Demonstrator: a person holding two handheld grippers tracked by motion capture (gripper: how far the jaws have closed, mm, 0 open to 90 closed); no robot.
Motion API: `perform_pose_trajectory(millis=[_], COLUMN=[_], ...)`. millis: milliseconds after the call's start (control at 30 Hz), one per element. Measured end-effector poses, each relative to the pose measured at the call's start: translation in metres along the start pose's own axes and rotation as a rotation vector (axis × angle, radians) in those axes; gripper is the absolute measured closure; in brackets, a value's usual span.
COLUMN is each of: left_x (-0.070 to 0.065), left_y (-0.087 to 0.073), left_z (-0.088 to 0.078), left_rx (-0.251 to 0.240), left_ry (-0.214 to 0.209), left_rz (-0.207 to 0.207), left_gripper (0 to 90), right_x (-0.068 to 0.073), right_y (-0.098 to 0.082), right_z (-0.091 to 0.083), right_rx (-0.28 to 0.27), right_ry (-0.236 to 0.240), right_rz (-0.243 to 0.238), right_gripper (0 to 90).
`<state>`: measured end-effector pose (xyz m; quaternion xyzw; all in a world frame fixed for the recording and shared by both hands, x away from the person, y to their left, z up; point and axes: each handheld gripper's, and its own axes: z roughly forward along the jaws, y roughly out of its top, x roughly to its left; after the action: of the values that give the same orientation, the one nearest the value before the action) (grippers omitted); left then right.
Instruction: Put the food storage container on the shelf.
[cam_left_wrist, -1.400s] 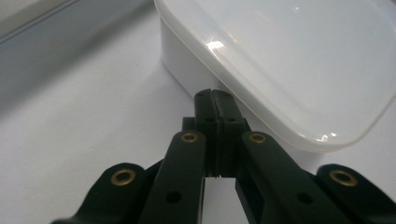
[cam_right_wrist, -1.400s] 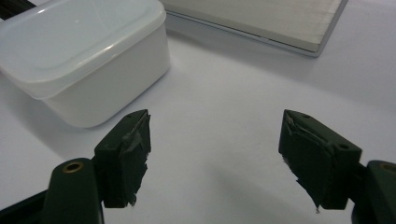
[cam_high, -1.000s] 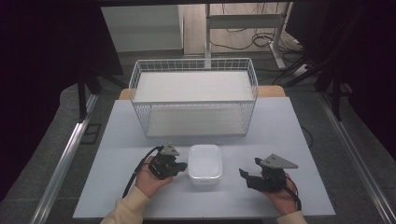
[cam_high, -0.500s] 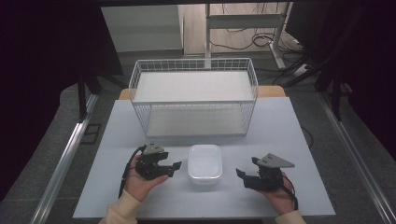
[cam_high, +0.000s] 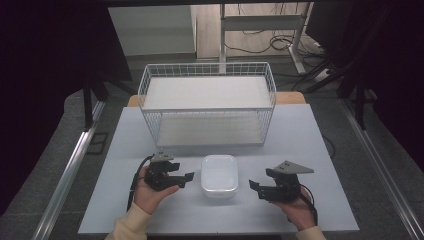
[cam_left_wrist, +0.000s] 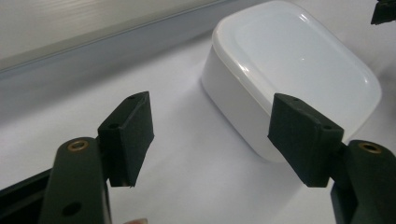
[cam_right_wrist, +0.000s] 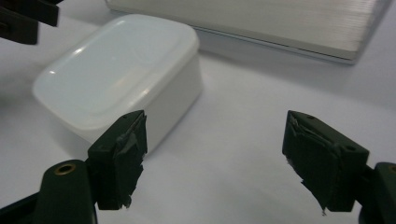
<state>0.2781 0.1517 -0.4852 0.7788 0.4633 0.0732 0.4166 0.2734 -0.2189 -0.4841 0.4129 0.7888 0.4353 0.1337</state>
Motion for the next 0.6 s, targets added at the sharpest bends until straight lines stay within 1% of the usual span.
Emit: perform_pose_trajectory(millis=[67, 100, 133, 167, 233, 267, 300, 400, 500, 567, 600], left_x=[0.000, 0.000, 0.000, 0.000, 0.001, 0.002, 0.002, 0.003, 0.003, 0.003, 0.004], left_y=[0.000, 0.001, 0.002, 0.002, 0.004, 0.004, 0.004, 0.005, 0.005, 0.006, 0.007], left_z=[0.001, 0.002, 0.003, 0.003, 0.004, 0.004, 0.004, 0.006, 0.009, 0.010, 0.012], left_rx=[-0.003, -0.005, -0.006, -0.006, -0.017, -0.021, -0.022, -0.019, -0.025, -0.025, -0.025], left_ry=[-0.011, -0.022, -0.044, -0.044, -0.067, -0.072, -0.074, -0.079, -0.101, -0.112, -0.132], left_rz=[-0.012, -0.017, -0.035, -0.035, -0.056, -0.068, -0.074, -0.090, -0.110, -0.117, -0.131], left_gripper=[30.2, 30.2, 30.1, 30.2, 30.1, 30.0, 29.9, 29.5, 29.0, 29.0, 29.0], right_x=[0.006, 0.007, 0.009, 0.009, 0.013, 0.014, 0.015, 0.016, 0.013, 0.010, 0.010], right_y=[0.009, 0.013, 0.017, 0.017, 0.024, 0.027, 0.030, 0.032, 0.031, 0.031, 0.030], right_z=[0.003, 0.005, 0.008, 0.008, 0.015, 0.019, 0.023, 0.031, 0.035, 0.034, 0.035], right_rx=[-0.006, -0.005, -0.003, -0.003, 0.006, 0.006, 0.010, 0.029, 0.039, 0.032, 0.030], right_ry=[0.001, 0.013, 0.025, 0.025, 0.040, 0.050, 0.064, 0.075, 0.078, 0.087, 0.099], right_rz=[0.024, 0.041, 0.049, 0.049, 0.057, 0.060, 0.075, 0.094, 0.100, 0.125, 0.137], right_gripper=[23.5, 23.5, 23.7, 23.7, 24.2, 24.3, 24.5, 25.7, 26.8, 27.8, 28.5])
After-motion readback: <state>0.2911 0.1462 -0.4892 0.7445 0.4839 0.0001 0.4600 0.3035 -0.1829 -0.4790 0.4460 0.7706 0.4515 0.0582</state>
